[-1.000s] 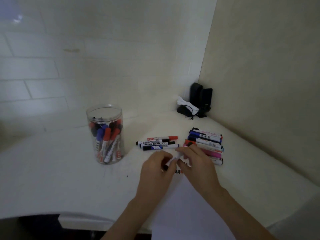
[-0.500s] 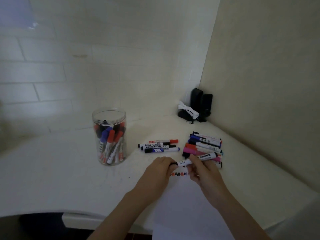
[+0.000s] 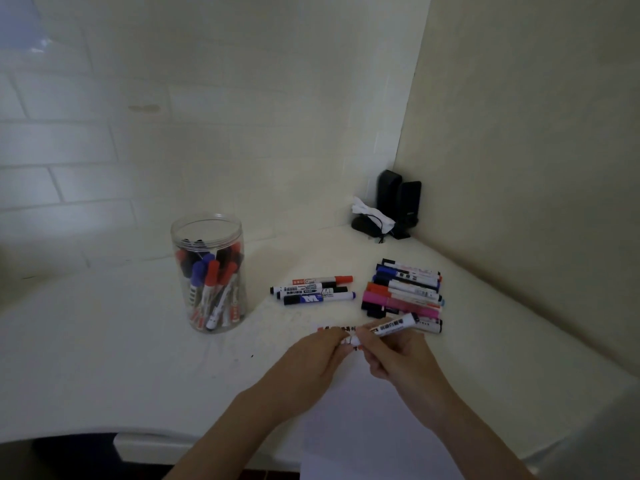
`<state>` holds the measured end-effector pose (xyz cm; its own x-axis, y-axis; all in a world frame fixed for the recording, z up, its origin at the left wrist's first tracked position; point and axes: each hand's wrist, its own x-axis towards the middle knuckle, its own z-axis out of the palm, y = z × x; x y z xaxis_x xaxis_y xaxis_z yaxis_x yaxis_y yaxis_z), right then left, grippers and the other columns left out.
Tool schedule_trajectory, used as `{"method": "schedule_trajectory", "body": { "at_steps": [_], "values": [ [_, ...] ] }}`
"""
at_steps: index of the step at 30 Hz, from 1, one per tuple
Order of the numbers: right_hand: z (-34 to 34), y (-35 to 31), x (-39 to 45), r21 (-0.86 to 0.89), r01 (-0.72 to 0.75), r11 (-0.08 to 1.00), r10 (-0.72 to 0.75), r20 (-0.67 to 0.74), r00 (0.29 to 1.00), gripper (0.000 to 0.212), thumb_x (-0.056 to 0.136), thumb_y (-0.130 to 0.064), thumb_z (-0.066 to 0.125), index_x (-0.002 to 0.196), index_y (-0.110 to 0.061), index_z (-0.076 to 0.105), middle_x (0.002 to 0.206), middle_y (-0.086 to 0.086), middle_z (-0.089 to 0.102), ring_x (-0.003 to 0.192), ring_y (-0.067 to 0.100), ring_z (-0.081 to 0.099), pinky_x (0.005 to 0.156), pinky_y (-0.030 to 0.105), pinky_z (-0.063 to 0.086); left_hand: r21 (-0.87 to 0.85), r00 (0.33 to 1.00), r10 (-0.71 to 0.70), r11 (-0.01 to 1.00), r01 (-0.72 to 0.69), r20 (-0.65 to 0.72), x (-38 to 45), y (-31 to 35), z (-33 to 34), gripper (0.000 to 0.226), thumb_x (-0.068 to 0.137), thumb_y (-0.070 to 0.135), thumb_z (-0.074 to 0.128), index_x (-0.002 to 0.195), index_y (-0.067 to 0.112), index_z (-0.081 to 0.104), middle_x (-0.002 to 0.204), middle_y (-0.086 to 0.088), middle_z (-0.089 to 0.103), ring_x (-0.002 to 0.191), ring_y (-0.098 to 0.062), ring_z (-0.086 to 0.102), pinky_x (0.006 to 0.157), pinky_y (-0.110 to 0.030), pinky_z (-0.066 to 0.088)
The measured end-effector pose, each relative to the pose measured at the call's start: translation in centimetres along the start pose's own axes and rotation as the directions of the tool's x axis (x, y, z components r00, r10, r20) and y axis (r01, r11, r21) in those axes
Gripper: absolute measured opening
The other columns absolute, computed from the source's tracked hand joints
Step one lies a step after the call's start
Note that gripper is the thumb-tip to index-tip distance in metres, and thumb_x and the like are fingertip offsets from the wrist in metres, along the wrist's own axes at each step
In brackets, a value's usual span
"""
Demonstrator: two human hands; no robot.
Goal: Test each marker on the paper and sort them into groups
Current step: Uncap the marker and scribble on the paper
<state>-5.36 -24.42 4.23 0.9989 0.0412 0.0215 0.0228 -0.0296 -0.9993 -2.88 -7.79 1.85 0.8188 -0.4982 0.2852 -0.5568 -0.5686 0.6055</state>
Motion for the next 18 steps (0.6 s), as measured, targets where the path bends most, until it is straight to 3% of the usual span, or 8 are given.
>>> {"method": "schedule_trajectory", "body": {
  "at_steps": [2,5,8,11,13,16,18],
  "values": [
    [-0.1,0.0,0.1,-0.016,0.003,1.000,-0.003,0.008,1.000,0.021,0.093,-0.020,0.062,0.089,-0.002,0.072,0.061,0.002,0.051,0.054,0.007,0.043,0.049,0.019,0.035,-0.018,0.999,0.005,1.000,-0.005,-0.035,0.0,-0.3,0.5,0.032,0.103,0.037,0.032,0.106,0.015,0.056,0.087,0.004,0.060,0.073,-0.009,0.054,0.070,-0.022,0.044],
    [-0.5,-0.2,0.1,-0.041,0.023,0.999,-0.020,0.060,0.998,0.023,0.094,-0.022,0.060,0.091,-0.001,0.069,0.060,-0.001,0.053,0.053,0.005,0.044,0.049,0.017,0.036,-0.097,0.998,0.020,0.995,-0.025,-0.053,-0.4,0.0,0.2,0.037,0.099,0.042,0.032,0.101,0.014,0.055,0.068,0.011,0.050,0.059,-0.006,0.047,0.057,-0.014,0.034],
    [-0.9,-0.3,0.1,-0.039,0.043,0.998,-0.039,0.096,0.995,0.022,0.094,-0.021,0.060,0.090,0.001,0.066,0.060,-0.001,0.053,0.053,0.007,0.043,0.050,0.019,0.035,-0.141,0.999,0.024,0.990,-0.030,-0.048,-0.5,0.2,0.1,0.035,0.098,0.045,0.033,0.100,0.017,0.055,0.061,0.011,0.045,0.052,-0.005,0.042,0.053,-0.014,0.032],
    [-1.0,-0.4,0.1,0.022,0.037,0.999,-0.038,0.050,0.998,0.016,0.089,-0.020,0.064,0.086,-0.005,0.067,0.061,0.002,0.050,0.056,0.010,0.042,0.051,0.023,0.034,-0.345,0.994,-0.086,0.937,0.056,-0.071,-0.6,0.2,0.2,0.034,0.093,0.049,0.039,0.103,0.022,0.056,0.063,0.008,0.051,0.055,-0.005,0.047,0.057,-0.015,0.039],
    [-1.4,-0.4,0.1,0.158,-0.026,0.987,0.026,0.005,1.000,0.010,0.082,-0.020,0.068,0.082,-0.010,0.071,0.067,0.006,0.054,0.061,0.014,0.047,0.054,0.025,0.038,-0.597,0.969,-0.226,0.793,0.122,-0.102,-0.6,-0.1,0.1,0.024,0.096,0.035,0.046,0.099,0.015,0.058,0.063,0.008,0.053,0.062,-0.013,0.053,0.065,-0.024,0.046],
    [-2.2,-0.3,-0.3,0.335,-0.191,0.923,0.165,0.105,0.981,0.018,0.086,-0.018,0.064,0.095,-0.008,0.076,0.084,0.015,0.068,0.069,0.017,0.060,0.058,0.024,0.051,-0.832,0.908,-0.406,0.536,0.145,-0.103,-0.2,-0.6,-0.3,0.025,0.093,0.027,0.052,0.095,0.005,0.064,0.062,0.003,0.049,0.063,-0.012,0.048,0.069,-0.028,0.045],
    [-2.5,-0.3,-0.6,0.294,-0.277,0.915,0.240,0.158,0.958,0.022,0.092,-0.020,0.059,0.102,-0.009,0.076,0.092,0.016,0.071,0.070,0.017,0.061,0.059,0.024,0.051,-0.924,0.882,-0.469,0.356,0.139,-0.048,0.1,-0.6,-0.9,0.027,0.093,0.025,0.052,0.095,0.006,0.071,0.063,0.001,0.045,0.061,-0.010,0.043,0.070,-0.027,0.042]
  ]
}}
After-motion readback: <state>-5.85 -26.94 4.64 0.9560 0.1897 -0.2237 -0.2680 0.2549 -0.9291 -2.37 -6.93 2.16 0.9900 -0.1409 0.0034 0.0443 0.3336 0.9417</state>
